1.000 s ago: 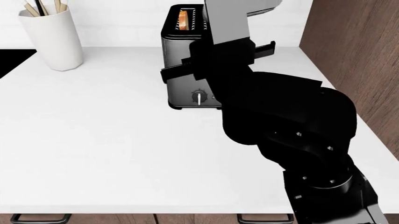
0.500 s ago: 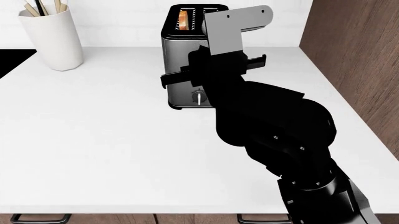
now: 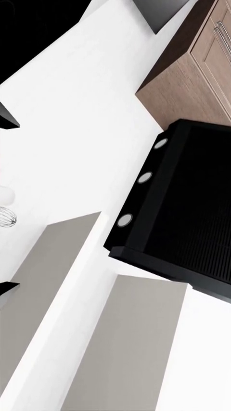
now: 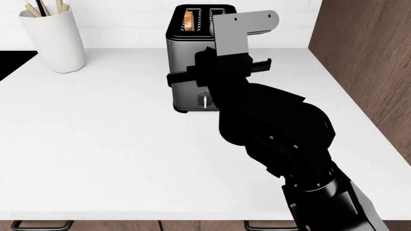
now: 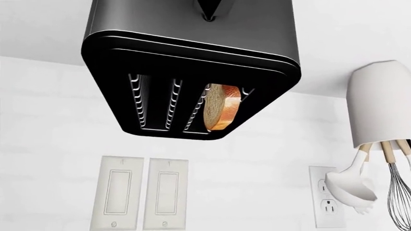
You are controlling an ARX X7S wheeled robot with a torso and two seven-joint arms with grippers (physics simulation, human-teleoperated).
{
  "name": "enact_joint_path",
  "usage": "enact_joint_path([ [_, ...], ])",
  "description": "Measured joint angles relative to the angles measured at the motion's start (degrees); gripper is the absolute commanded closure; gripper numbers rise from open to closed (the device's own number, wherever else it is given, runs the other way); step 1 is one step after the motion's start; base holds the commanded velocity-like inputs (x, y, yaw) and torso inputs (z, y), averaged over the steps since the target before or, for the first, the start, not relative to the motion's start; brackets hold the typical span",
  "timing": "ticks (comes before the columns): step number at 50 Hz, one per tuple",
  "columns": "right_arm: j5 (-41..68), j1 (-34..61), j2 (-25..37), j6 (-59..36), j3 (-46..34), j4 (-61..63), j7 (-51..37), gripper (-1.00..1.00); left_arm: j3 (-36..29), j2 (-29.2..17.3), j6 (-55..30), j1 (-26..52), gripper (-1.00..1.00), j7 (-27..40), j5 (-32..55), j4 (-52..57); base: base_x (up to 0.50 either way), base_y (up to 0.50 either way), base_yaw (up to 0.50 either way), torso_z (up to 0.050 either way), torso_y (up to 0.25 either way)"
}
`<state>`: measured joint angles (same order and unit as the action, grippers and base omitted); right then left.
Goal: Push down the lever of the toaster to turn it on.
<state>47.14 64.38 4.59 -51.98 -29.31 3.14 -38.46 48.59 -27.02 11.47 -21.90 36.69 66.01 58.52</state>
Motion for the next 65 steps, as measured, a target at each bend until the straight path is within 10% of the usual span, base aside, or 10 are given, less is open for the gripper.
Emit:
enact_joint_path([
  [65,-5.4,-4.2,-0.5,8.9,-6.7,-6.0,1.5,1.0,-0.7,-1.3,3.2,-2.1,-1.0,0.8,-0.5,0.0,0.0,0.0,0.0,0.0,0.0],
])
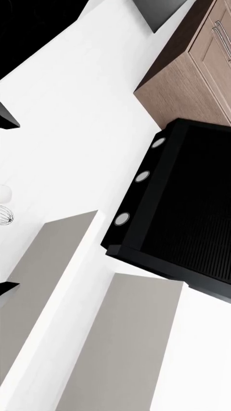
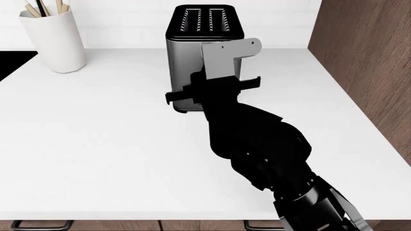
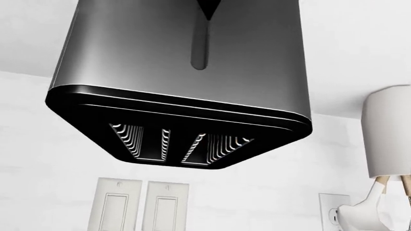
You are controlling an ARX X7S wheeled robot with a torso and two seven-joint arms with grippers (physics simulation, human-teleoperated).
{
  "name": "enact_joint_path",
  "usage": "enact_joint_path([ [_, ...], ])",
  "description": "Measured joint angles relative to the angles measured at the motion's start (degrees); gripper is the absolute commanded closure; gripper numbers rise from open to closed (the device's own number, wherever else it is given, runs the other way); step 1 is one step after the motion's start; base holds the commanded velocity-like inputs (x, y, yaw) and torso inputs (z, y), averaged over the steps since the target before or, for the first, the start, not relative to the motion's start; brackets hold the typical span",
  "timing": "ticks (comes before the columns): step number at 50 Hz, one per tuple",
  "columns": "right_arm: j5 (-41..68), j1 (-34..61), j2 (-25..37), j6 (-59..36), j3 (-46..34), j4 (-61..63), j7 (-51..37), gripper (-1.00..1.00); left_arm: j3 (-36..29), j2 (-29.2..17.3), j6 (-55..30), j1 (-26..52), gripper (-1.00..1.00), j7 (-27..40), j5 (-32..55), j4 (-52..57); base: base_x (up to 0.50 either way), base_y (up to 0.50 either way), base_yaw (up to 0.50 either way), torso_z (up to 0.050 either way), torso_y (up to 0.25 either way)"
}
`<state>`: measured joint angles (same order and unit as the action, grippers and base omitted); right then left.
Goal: Push down the lever of the toaster to turn it on.
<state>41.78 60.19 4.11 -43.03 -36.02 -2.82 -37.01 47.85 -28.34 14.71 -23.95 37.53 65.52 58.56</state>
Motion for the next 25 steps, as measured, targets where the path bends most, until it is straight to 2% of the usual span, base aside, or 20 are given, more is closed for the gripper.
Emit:
enact_joint_path([
  [25,-0.8,0.1,-0.5,2.6,-1.9,-2.7,0.5,1.0,-0.3,-0.8,1.4,-0.9,-1.0,0.7,-0.2,0.1,0.0,0.0,0.0,-0.001,0.0],
])
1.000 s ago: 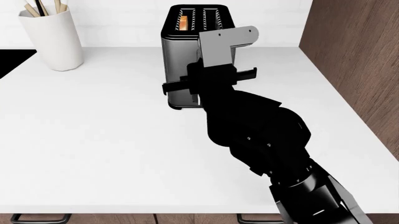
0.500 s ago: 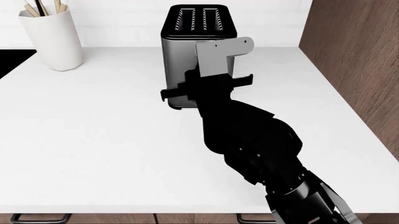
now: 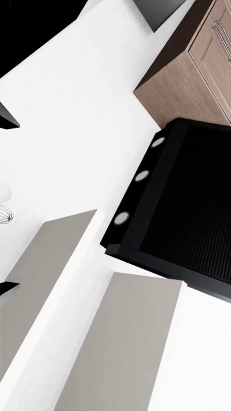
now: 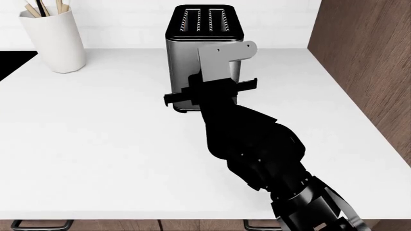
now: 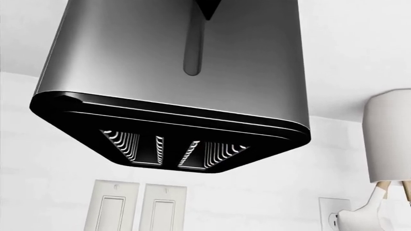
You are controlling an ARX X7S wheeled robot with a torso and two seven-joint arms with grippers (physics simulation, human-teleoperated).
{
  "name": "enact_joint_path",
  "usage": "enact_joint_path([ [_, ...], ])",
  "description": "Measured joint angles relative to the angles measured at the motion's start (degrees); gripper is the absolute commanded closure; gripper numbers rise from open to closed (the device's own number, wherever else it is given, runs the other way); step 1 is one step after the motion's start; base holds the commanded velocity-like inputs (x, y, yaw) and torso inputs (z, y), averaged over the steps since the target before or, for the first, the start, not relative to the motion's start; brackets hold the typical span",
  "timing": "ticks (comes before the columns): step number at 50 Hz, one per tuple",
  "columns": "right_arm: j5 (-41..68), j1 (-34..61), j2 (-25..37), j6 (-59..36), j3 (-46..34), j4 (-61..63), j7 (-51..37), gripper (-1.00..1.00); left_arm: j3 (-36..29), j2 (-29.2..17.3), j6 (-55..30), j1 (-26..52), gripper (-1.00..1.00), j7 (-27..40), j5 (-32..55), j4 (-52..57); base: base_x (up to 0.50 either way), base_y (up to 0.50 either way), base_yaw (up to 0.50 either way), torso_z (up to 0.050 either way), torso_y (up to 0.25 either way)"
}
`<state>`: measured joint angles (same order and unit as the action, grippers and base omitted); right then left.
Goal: Push down the lever of the toaster to turn it on.
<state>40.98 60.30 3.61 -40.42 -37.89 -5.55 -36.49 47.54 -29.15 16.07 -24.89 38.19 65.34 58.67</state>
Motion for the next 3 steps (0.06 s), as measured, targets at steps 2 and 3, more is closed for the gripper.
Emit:
enact_joint_path([
  [2,0.0,0.0,0.0,0.1,-0.1,-0.1,0.0,1.0,0.0,0.0,0.1,-0.1,-1.0,0.0,0.0,0.0,0.01,0.0,0.0,0.0,0.0],
  [3,0.0,0.0,0.0,0.1,-0.2,-0.1,-0.1,1.0,-0.1,-0.1,0.2,-0.1,-1.0,0.0,0.0,0.0,0.0,0.0,0.0,-0.01,0.0],
])
